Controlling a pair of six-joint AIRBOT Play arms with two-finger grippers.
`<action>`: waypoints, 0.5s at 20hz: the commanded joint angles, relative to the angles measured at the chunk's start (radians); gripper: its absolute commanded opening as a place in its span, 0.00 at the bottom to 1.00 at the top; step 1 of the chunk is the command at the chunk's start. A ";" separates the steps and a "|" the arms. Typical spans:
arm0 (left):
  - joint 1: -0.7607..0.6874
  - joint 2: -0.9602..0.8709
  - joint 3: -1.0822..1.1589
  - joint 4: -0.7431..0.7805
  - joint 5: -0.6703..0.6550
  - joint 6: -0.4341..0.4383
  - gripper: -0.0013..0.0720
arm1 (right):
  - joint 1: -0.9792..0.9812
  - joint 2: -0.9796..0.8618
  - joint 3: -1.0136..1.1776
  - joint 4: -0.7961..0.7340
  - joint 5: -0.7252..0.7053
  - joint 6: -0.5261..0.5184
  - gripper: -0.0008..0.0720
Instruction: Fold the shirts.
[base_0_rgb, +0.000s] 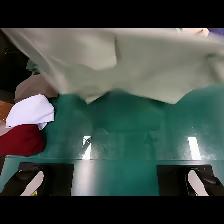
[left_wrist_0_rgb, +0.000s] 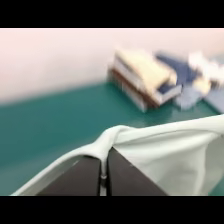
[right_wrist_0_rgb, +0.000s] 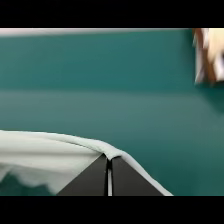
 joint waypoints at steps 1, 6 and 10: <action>0.000 0.011 0.300 0.003 0.005 -0.002 0.05 | 0.000 -0.064 0.351 -0.008 0.068 0.004 0.03; 0.000 0.013 0.356 0.011 -0.050 -0.056 0.05 | 0.000 -0.147 0.554 -0.010 0.168 0.024 0.03; 0.000 0.004 0.126 0.031 -0.112 -0.076 0.05 | 0.000 -0.156 0.326 -0.008 0.164 0.048 0.03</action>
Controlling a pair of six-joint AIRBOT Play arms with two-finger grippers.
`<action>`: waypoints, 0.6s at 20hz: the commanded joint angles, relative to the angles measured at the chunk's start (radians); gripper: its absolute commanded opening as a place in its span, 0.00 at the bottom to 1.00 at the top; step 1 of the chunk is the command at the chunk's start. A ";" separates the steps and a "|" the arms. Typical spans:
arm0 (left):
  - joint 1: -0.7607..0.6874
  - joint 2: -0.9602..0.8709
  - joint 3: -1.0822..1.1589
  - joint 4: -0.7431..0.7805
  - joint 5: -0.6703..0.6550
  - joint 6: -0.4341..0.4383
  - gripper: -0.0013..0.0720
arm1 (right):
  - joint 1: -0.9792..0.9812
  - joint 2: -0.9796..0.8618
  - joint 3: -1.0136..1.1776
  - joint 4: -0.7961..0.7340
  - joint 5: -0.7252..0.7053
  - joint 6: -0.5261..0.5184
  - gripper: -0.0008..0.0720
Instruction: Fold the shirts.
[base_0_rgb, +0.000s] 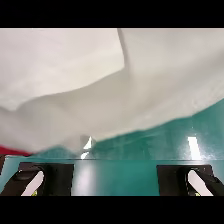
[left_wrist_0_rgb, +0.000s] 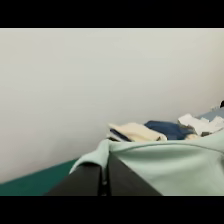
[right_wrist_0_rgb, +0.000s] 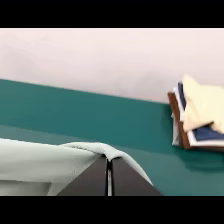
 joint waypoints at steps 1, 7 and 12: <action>0.000 -0.018 -0.188 0.026 -0.056 -0.020 0.05 | 0.002 -0.032 -0.158 0.000 0.027 0.016 0.03; 0.000 -0.272 -0.595 0.070 -0.053 0.000 0.05 | 0.137 -0.320 -0.396 -0.003 0.048 0.016 0.03; 0.000 -0.605 -0.630 0.080 0.074 0.108 0.05 | 0.198 -0.619 -0.437 -0.003 -0.090 0.016 0.03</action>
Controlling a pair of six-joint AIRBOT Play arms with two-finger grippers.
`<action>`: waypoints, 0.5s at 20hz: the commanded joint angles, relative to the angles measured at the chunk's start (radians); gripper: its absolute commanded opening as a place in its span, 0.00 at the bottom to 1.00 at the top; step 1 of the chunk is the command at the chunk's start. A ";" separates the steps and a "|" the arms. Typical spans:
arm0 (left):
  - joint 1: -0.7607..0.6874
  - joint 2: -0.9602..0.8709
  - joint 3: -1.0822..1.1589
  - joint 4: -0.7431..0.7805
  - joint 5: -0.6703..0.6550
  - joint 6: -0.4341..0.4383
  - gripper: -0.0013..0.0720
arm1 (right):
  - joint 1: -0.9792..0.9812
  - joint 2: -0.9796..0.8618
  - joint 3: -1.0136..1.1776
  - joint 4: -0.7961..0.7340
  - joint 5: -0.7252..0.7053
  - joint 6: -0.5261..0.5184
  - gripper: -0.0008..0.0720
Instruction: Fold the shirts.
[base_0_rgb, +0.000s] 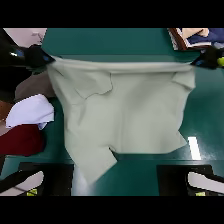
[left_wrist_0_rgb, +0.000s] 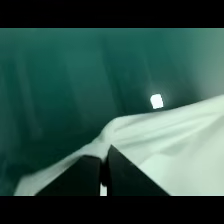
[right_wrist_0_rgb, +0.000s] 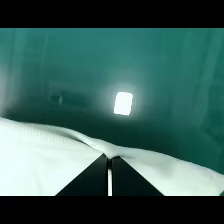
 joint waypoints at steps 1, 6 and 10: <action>0.000 -0.206 -0.039 -0.007 0.146 0.074 0.05 | 0.041 -0.196 -0.014 0.004 -0.140 0.000 0.03; 0.000 -0.305 -0.038 -0.090 0.440 0.176 0.05 | 0.046 -0.386 0.146 0.003 -0.331 0.000 0.03; 0.003 -0.315 -0.030 -0.089 0.466 0.245 0.05 | 0.058 -0.460 0.240 -0.109 -0.303 0.000 0.03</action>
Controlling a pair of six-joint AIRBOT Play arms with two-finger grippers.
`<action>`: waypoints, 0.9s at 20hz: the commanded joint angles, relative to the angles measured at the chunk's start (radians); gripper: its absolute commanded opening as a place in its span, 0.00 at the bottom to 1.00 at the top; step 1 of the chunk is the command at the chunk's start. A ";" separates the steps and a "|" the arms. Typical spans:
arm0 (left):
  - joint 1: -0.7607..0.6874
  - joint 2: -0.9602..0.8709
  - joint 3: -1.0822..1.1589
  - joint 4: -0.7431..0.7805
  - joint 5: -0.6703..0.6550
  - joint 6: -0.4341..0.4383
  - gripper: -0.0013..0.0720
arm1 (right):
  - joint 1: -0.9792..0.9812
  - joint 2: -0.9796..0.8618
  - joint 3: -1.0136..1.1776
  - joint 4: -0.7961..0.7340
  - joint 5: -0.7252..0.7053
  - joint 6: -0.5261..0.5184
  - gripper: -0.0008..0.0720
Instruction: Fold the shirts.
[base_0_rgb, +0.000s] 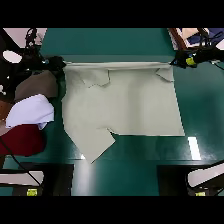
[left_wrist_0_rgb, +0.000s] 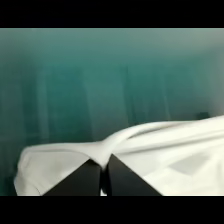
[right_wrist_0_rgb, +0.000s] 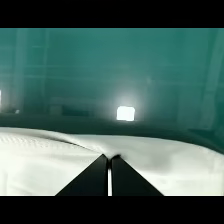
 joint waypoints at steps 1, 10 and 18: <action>0.006 -0.021 0.002 0.012 0.026 0.071 0.05 | 0.019 -0.060 0.058 -0.134 0.019 0.000 0.03; 0.006 -0.031 -0.100 0.239 -0.128 -0.027 0.05 | 0.106 -0.003 -0.151 -0.327 0.143 0.027 0.03; 0.006 -0.037 -0.100 0.246 -0.253 -0.080 0.76 | 0.106 0.031 -0.204 -0.195 0.130 0.036 0.48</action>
